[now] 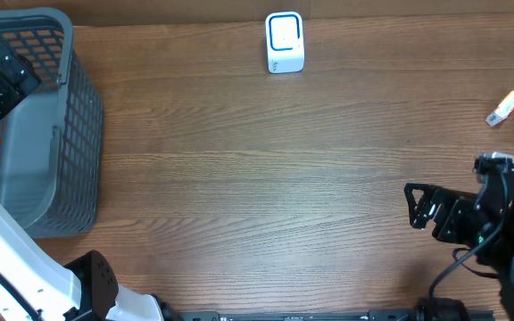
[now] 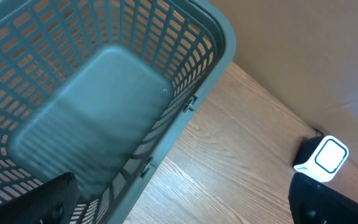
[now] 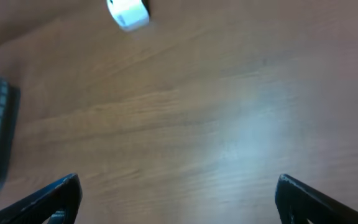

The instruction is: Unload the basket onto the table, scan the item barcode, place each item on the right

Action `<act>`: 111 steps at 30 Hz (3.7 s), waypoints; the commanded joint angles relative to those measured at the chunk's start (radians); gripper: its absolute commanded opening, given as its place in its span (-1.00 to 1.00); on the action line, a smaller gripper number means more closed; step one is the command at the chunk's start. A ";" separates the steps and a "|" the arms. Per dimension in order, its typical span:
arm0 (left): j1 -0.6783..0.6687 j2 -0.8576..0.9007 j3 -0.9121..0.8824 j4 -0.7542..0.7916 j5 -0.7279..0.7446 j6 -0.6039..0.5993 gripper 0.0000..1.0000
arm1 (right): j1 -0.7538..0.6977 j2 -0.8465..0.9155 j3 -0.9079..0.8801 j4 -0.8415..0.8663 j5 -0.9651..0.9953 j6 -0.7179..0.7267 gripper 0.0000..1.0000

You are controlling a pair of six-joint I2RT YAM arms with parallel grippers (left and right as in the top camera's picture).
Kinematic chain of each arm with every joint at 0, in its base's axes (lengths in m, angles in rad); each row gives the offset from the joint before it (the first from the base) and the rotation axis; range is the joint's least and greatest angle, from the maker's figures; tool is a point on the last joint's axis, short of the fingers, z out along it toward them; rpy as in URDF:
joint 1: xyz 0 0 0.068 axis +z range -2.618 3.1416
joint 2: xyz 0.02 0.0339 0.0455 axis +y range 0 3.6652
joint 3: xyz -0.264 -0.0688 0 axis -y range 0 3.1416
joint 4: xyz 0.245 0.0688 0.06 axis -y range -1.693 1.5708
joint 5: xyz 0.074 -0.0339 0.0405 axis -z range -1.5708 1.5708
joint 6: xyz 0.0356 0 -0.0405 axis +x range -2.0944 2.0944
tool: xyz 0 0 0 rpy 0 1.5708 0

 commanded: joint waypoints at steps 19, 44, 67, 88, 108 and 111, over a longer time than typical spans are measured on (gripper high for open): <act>0.004 0.000 -0.003 0.002 -0.006 -0.014 1.00 | 0.119 -0.583 -0.840 0.928 -0.017 -0.040 1.00; 0.004 0.000 -0.003 0.002 -0.006 -0.014 0.99 | 0.113 -0.711 -1.041 1.195 0.145 -0.040 1.00; 0.004 0.000 -0.003 0.002 -0.006 -0.014 0.99 | 0.112 -0.711 -1.094 1.136 0.248 -0.040 1.00; 0.004 0.000 -0.003 0.002 -0.006 -0.014 1.00 | 0.112 -0.711 -1.094 1.139 0.242 -0.040 1.00; 0.004 0.008 -0.003 0.002 -0.015 -0.013 1.00 | 0.112 -0.711 -1.093 1.139 0.242 -0.039 1.00; 0.004 0.003 -0.003 0.002 -0.056 -0.014 0.99 | 0.112 -0.711 -1.094 1.139 0.242 -0.039 1.00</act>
